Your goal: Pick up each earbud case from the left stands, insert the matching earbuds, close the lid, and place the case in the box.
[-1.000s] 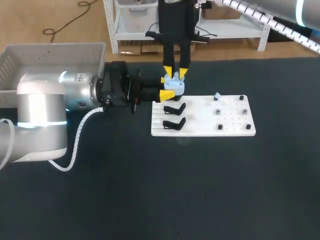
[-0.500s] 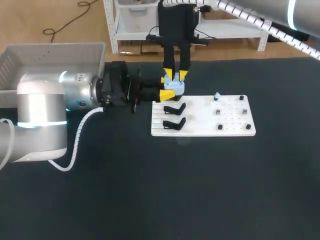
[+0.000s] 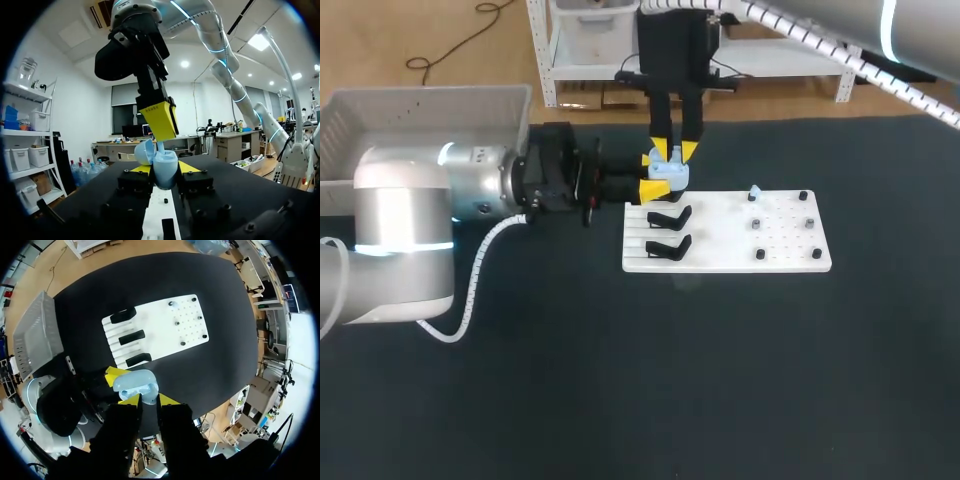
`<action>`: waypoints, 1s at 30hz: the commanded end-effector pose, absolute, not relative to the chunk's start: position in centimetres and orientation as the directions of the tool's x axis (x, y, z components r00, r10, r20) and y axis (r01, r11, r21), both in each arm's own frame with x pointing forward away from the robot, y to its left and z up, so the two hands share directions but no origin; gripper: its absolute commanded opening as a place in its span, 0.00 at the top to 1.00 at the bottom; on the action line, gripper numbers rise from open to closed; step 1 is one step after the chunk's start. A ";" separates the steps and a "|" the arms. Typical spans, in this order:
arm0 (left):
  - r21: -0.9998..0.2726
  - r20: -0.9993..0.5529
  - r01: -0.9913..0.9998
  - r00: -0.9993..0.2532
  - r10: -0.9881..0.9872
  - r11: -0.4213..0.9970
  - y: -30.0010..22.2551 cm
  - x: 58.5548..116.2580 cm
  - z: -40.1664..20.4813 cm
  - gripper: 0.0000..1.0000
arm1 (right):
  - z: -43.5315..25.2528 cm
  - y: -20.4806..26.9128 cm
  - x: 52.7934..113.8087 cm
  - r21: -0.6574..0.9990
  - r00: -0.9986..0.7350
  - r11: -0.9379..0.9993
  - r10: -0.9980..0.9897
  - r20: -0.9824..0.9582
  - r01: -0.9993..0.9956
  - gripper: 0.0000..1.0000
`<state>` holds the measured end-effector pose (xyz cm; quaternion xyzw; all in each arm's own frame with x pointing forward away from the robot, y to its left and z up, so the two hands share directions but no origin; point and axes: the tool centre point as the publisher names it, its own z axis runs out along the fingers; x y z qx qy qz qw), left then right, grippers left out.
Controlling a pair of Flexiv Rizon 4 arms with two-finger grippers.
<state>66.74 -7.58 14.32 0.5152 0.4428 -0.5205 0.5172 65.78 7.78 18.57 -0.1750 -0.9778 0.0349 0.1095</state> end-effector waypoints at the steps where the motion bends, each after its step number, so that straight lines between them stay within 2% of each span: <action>1: 0.073 -0.994 0.995 0.067 -0.084 -0.074 -7.6 66.8 14.3 1.00 | 18.2 7.8 66.0 -0.114 -0.913 0.935 0.353 0.204 0.336 1.00; 2: 0.073 -0.994 0.995 0.067 -0.084 -0.074 -7.6 66.8 14.3 1.00 | 18.2 7.8 66.0 -0.115 -0.913 0.935 0.354 0.204 0.337 0.91; 3: 0.073 -0.994 0.995 0.067 -0.084 -0.074 -7.6 66.8 14.3 1.00 | 18.2 7.8 66.0 -0.114 -0.912 0.935 0.354 0.206 0.337 0.64; 4: 0.073 -0.994 0.995 0.067 -0.084 -0.074 -7.6 66.8 14.3 1.00 | 18.2 7.8 65.9 -0.107 -0.913 0.936 0.350 0.209 0.335 0.49; 5: 0.073 -0.994 0.995 0.067 -0.084 -0.074 -7.6 66.8 14.3 1.00 | 18.3 7.8 65.7 -0.103 -0.914 0.937 0.348 0.208 0.334 0.08; 6: 0.073 -0.994 0.995 0.067 -0.084 -0.074 -7.6 66.8 14.3 1.00 | 18.5 7.8 65.5 -0.094 -0.916 0.938 0.345 0.204 0.333 0.00; 16: 0.073 -0.994 0.995 0.067 -0.084 -0.074 -7.6 66.8 14.3 1.00 | 21.6 5.1 63.1 0.101 -0.956 0.952 0.284 0.067 0.290 0.00; 17: 0.073 -0.994 0.995 0.067 -0.084 -0.074 -7.6 66.8 14.3 1.00 | 21.8 4.3 63.0 0.131 -0.961 0.952 0.274 0.032 0.276 0.07; 18: 0.073 -0.994 0.995 0.067 -0.084 -0.074 -7.6 66.8 14.3 1.00 | 21.9 3.5 63.1 0.153 -0.958 0.946 0.288 0.012 0.286 0.08; 19: 0.073 -0.994 0.995 0.067 -0.084 -0.074 -7.6 66.8 14.3 1.00 | 22.0 3.0 63.1 0.165 -0.957 0.944 0.291 0.001 0.287 0.07; 20: 0.073 -0.994 0.995 0.067 -0.084 -0.074 -7.6 66.8 14.3 1.00 | 22.0 2.1 63.2 0.199 -0.959 0.942 0.282 -0.031 0.271 0.00; 24: 0.073 -0.994 0.995 0.067 -0.084 -0.074 -7.6 66.8 14.3 1.00 | 21.7 -0.6 63.7 0.260 -0.961 0.941 0.252 -0.110 0.217 0.00; 30: 0.073 -0.994 0.995 0.067 -0.084 -0.074 -7.6 66.8 14.3 1.00 | 20.9 -3.5 64.6 0.311 -0.966 0.942 0.191 -0.173 0.130 0.16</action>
